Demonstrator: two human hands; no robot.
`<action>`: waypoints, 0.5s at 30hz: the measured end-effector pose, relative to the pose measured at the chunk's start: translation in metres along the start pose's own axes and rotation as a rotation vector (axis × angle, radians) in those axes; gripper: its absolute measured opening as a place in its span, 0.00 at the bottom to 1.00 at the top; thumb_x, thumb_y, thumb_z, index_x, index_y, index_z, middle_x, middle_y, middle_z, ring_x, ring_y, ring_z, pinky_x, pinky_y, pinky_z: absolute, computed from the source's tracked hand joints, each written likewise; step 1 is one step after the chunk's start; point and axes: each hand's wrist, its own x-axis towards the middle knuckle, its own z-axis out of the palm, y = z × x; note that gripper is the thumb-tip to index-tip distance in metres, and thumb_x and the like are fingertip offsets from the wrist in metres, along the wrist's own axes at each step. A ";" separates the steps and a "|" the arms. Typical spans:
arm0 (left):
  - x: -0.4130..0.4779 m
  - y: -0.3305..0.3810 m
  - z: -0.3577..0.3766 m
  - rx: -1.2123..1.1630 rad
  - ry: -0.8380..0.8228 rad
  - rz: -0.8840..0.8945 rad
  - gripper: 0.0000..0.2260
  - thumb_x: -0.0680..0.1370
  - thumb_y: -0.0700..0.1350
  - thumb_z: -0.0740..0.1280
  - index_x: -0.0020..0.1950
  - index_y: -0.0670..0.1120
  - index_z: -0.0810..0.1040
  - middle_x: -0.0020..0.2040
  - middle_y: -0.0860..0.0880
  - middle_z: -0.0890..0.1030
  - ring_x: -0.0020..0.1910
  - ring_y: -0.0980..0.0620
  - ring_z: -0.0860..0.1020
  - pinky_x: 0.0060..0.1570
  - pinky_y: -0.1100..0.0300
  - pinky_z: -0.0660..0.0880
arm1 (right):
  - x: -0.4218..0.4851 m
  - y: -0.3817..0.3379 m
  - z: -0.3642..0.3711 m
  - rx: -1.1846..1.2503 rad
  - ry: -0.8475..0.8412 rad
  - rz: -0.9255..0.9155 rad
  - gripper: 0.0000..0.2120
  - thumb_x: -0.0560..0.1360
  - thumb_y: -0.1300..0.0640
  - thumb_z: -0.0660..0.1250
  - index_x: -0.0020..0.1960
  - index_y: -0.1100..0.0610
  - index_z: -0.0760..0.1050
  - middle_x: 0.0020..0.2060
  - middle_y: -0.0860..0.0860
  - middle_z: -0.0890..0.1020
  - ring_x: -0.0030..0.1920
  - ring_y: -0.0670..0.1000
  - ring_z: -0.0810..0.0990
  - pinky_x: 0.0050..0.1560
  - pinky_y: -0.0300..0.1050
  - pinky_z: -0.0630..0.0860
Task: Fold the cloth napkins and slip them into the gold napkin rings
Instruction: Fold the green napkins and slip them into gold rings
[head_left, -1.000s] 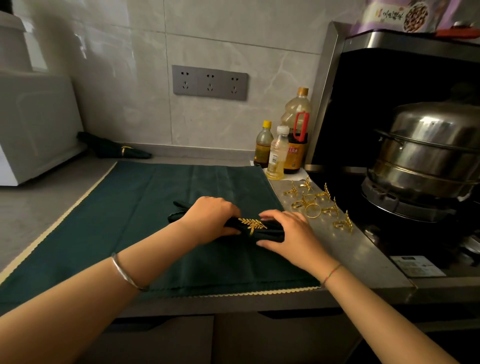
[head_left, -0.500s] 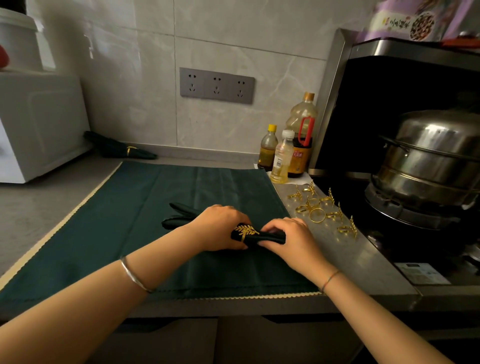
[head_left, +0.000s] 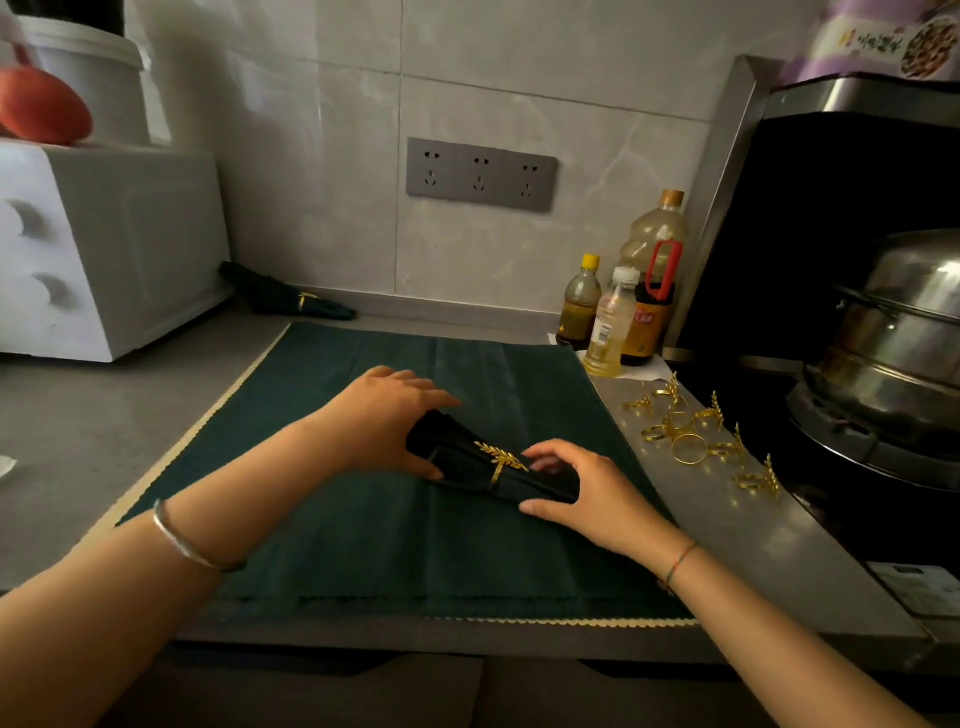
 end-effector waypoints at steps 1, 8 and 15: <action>-0.003 -0.005 0.000 -0.045 0.020 -0.013 0.35 0.69 0.67 0.68 0.72 0.58 0.64 0.66 0.57 0.73 0.66 0.55 0.69 0.65 0.58 0.62 | 0.002 -0.003 0.004 0.017 -0.002 -0.010 0.24 0.67 0.46 0.75 0.61 0.43 0.72 0.53 0.39 0.78 0.57 0.40 0.74 0.64 0.45 0.71; -0.011 -0.042 0.014 -0.268 0.138 -0.018 0.43 0.62 0.75 0.62 0.74 0.57 0.63 0.66 0.55 0.74 0.65 0.54 0.70 0.64 0.60 0.64 | 0.037 -0.022 0.026 0.015 0.029 -0.030 0.22 0.67 0.44 0.74 0.59 0.46 0.75 0.52 0.40 0.79 0.52 0.39 0.76 0.55 0.38 0.74; 0.021 -0.131 0.062 -0.707 0.219 -0.495 0.35 0.75 0.69 0.51 0.77 0.52 0.57 0.75 0.47 0.65 0.73 0.49 0.63 0.72 0.51 0.60 | 0.127 -0.027 0.011 0.164 0.103 0.043 0.20 0.69 0.49 0.74 0.58 0.50 0.73 0.51 0.42 0.77 0.53 0.40 0.73 0.51 0.32 0.68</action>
